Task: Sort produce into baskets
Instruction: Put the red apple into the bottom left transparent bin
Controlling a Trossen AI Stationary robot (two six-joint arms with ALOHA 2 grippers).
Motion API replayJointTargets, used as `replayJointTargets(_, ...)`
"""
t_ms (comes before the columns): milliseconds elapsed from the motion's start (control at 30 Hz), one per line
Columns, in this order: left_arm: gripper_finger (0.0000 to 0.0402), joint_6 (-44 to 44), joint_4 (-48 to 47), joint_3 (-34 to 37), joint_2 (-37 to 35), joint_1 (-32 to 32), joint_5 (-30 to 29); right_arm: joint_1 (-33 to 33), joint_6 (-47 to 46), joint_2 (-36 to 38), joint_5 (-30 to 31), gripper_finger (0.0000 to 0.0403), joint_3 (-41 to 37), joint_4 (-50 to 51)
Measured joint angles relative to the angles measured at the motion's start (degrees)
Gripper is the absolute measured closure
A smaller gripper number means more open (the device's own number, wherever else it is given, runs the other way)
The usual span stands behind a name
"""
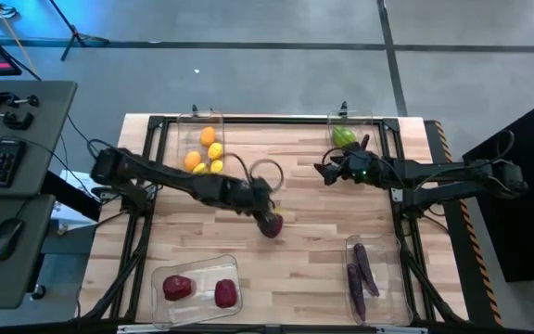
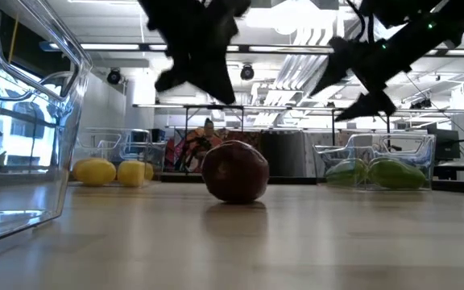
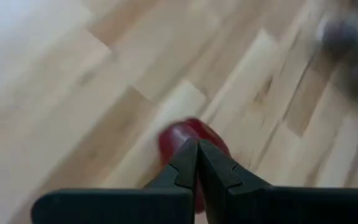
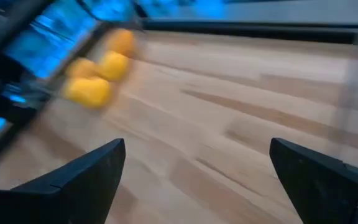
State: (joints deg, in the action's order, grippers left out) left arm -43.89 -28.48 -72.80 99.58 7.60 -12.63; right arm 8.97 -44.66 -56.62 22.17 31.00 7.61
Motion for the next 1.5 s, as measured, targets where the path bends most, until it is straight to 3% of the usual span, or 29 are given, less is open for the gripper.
replayJointTargets(233, 0.0372, -0.03, -8.37, 0.01, -6.88, -2.3, -0.22, -0.8, 0.16, 0.02, -8.04, 0.0013, 0.0, -14.57)
replayJointTargets(533, 0.0235, 1.57, -12.56, 0.0, -7.93, 2.19, 2.85, -8.51, -0.07, 0.02, -2.63, 0.0013, 0.02, -31.14)
replayJointTargets(633, 0.0186, 4.6, -9.81, 0.0, -6.63, 3.26, 3.57, -11.84, -0.39, 0.04, -2.16, 0.0013, 0.04, -32.42)
replayJointTargets(867, 0.0104, 4.37, -0.92, -0.02, -3.26, 1.24, 12.93, -17.78, -2.21, 0.04, 1.82, 0.0013, 0.04, -34.94)
replayJointTargets(1067, 0.0081, -2.49, 0.02, -0.04, -0.74, 2.48, 12.92, -19.24, 0.03, 0.13, 4.86, 0.0013, 0.07, -36.28)
replayJointTargets(1333, 0.008, -11.04, -1.99, -3.03, 2.59, 3.28, 5.84, -19.22, 2.47, 0.13, 2.64, 0.0013, 0.07, -34.77)
replayJointTargets(1500, 0.008, -12.23, -2.19, -6.81, 7.54, 3.24, 5.11, -19.04, 3.18, 1.6, 0.88, 0.0013, 0.07, -31.94)
